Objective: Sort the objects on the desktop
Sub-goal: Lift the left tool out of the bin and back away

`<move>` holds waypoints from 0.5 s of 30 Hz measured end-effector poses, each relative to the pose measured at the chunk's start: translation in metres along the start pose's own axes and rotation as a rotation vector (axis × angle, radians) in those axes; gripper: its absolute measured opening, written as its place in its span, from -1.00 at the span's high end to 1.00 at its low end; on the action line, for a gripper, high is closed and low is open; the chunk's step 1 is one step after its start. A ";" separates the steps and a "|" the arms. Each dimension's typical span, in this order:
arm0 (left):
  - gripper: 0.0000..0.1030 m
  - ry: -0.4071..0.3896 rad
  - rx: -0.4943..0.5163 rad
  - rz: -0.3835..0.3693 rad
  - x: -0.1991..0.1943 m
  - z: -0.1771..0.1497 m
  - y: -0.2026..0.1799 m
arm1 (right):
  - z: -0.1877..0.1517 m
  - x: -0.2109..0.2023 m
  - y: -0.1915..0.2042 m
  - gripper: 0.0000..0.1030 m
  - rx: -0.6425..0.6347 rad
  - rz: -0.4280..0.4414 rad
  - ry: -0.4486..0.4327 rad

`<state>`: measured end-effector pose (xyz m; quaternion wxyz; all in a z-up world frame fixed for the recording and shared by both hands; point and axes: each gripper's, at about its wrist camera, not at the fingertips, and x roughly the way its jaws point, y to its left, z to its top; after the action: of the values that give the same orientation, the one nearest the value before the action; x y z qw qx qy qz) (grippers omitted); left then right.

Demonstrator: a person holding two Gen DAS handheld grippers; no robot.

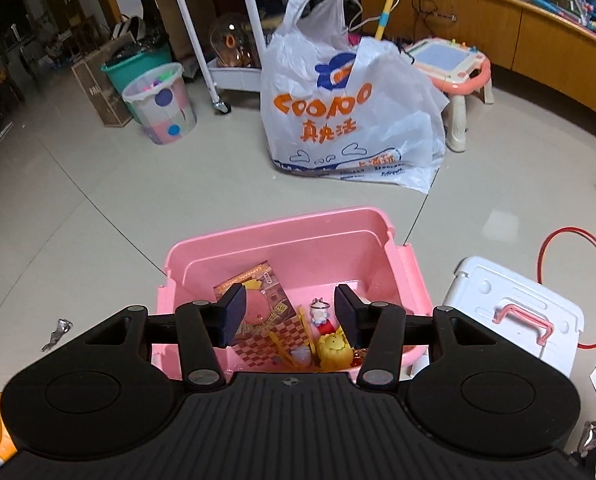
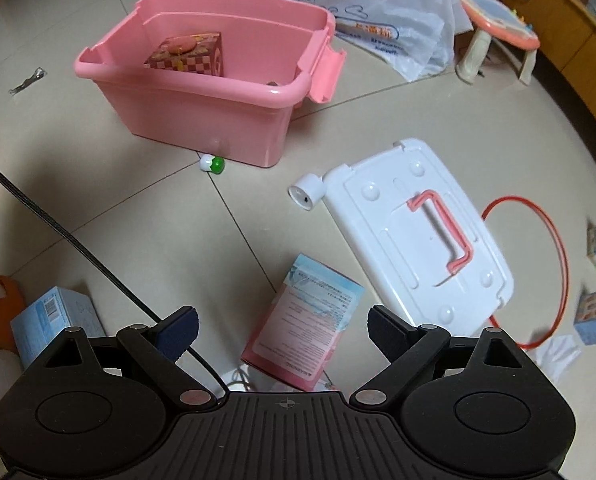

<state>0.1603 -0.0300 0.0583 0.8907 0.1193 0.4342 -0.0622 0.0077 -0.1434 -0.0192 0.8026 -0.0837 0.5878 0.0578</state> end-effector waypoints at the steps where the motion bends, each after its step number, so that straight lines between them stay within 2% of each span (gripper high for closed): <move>1: 0.02 -0.008 -0.002 -0.001 -0.005 -0.002 0.001 | 0.000 -0.002 0.001 -0.75 -0.005 -0.002 -0.006; 15: 0.02 -0.113 -0.032 -0.015 -0.065 -0.032 0.010 | -0.004 -0.020 0.003 -0.75 -0.031 -0.024 -0.059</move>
<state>0.0984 -0.0115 0.0924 0.9152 0.0979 0.3850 -0.0686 -0.0025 -0.1412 -0.0013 0.8188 -0.1013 0.5619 0.0597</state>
